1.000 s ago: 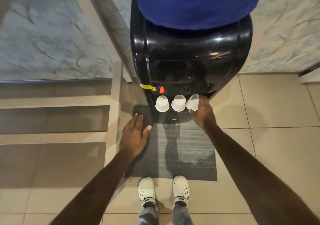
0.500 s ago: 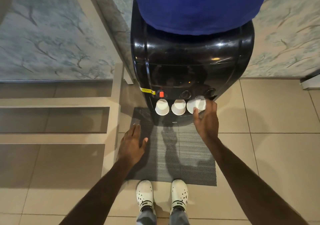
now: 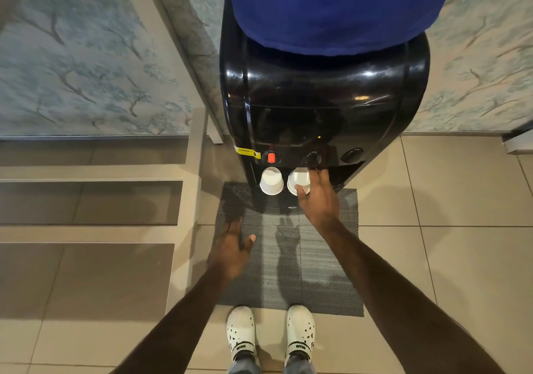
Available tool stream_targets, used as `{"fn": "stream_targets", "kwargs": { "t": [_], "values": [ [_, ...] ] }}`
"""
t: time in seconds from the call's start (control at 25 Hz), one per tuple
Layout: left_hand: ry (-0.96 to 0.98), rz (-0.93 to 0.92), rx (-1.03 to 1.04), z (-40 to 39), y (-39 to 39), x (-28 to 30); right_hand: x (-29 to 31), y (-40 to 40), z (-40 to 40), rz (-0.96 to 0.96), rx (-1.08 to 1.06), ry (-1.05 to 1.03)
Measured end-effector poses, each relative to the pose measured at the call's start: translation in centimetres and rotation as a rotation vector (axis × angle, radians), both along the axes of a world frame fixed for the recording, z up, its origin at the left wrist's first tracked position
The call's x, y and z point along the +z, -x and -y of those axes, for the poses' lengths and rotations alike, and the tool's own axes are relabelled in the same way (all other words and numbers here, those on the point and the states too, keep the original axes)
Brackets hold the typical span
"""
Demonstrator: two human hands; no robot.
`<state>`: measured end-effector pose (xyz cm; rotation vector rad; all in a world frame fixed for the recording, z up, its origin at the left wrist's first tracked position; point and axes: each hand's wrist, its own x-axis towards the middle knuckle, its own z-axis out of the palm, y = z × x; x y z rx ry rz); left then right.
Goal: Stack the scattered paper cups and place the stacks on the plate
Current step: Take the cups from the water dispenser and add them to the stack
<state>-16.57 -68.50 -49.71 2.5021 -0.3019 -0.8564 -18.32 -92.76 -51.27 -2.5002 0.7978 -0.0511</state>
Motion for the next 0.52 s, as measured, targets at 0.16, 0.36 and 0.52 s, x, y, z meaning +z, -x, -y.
{"fn": "stream_targets", "kwargs": {
  "t": [0.16,0.36,0.52],
  "values": [
    [0.113,0.019,0.005,3.2,-0.3,-0.5,-1.9,-0.7,0.0,-0.036,0.000,-0.018],
    [0.149,0.015,0.006,4.3,0.4,-1.6,-4.6,-1.4,-0.6,-0.067,0.006,-0.134],
    [0.175,0.021,-0.008,3.2,1.1,-2.2,-5.8,-1.9,-1.3,-0.073,0.011,-0.026]
  ]
}}
